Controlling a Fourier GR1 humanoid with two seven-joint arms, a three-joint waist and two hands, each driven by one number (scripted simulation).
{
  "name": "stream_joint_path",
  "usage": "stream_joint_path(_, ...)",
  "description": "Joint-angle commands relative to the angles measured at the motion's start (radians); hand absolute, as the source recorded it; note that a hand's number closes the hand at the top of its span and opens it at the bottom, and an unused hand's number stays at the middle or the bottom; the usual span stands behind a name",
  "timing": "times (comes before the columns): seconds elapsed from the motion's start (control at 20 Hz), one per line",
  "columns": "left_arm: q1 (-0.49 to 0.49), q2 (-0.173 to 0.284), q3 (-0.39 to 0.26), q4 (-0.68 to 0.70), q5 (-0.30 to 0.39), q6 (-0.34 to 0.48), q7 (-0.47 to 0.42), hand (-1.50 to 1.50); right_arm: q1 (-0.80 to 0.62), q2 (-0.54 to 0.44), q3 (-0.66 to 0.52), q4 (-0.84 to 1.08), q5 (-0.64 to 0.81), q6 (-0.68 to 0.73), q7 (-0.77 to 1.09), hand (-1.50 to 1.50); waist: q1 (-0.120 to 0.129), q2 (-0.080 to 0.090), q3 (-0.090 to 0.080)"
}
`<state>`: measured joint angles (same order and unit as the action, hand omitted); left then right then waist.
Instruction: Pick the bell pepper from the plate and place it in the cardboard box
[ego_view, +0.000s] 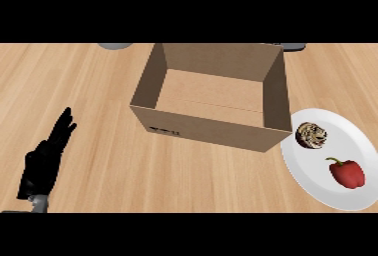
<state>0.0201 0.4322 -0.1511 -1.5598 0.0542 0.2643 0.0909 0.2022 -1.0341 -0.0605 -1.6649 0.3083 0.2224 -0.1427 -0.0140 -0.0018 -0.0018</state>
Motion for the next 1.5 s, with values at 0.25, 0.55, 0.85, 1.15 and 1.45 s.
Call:
stream_joint_path(0.25,0.063,-0.034,0.026,-0.009,-0.030,-0.050,-0.048,0.00,0.036,0.151,0.032,-0.122,0.178,0.020,0.195,-1.50,0.013,0.000,0.001)
stream_joint_path(0.55,-0.002,-0.074,0.069,0.048,-0.073,-0.071,-0.046,0.00,0.004,0.216,-0.018,-0.088,0.254,0.089,0.191,-1.50,0.011,0.001,0.002)
stream_joint_path(0.85,-0.071,-0.097,0.074,0.013,-0.102,-0.089,0.065,0.00,-0.043,0.301,0.019,0.026,0.372,0.062,0.151,-1.50,0.012,0.002,0.002)
stream_joint_path(1.15,0.037,-0.127,0.113,0.082,-0.103,-0.127,-0.114,0.00,-0.036,0.342,-0.025,0.100,0.436,0.032,0.051,-1.50,0.015,0.002,0.002)
stream_joint_path(1.45,-0.008,-0.145,0.134,0.008,-0.149,-0.143,0.002,0.00,-0.083,0.402,-0.058,0.121,0.492,0.065,0.025,-1.50,0.014,0.001,0.002)
